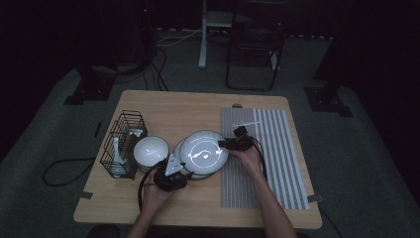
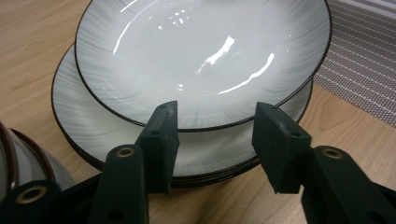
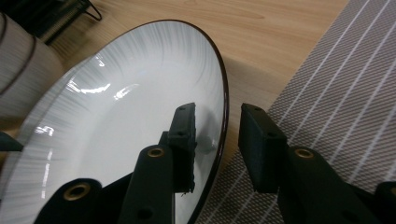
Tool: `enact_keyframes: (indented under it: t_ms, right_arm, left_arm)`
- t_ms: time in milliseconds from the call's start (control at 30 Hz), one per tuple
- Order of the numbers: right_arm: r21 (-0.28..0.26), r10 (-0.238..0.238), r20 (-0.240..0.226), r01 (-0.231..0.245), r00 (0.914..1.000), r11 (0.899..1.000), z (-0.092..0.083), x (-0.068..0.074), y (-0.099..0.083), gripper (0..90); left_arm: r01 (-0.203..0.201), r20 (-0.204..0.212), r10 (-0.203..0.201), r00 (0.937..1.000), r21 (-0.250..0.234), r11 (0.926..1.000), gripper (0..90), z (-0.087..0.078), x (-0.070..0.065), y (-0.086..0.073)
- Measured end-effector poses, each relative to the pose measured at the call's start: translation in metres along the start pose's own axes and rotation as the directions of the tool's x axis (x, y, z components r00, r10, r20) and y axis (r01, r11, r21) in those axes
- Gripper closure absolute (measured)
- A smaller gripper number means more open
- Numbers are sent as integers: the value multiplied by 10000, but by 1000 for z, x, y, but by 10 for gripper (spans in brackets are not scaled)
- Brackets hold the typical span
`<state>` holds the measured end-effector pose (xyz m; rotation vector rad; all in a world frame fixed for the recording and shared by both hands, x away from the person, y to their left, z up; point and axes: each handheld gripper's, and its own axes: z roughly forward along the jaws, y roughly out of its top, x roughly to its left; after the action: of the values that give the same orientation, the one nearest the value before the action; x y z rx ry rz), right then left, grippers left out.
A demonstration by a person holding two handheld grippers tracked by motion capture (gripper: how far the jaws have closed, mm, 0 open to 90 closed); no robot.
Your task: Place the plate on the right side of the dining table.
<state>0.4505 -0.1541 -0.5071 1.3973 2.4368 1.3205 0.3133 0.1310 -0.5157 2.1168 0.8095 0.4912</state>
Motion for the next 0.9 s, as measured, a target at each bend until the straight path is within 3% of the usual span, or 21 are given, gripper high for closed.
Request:
enact_keyframes:
  t_ms: [167,433,567,900]
  right_arm:
    - [129,409,-798,-400,9960,9991,5,-3,-2,705]
    - [-136,716,-837,-730,9939,9972,0,-4,-1,764]
    - [-386,1164,-1141,-1214,9866,9918,-4,-5,-2,808]
    - [-862,1787,-847,-1859,9802,9788,-7,2,-1,830]
  left_arm:
    - [-35,-33,35,10000,3,10000,533,0,0,0]
    - [105,2,-105,9999,-22,9999,548,2,1,-1]
    - [155,16,-155,9999,-54,9999,551,2,0,-1]
    - [-186,-126,185,9997,-81,9998,519,-5,-5,1]
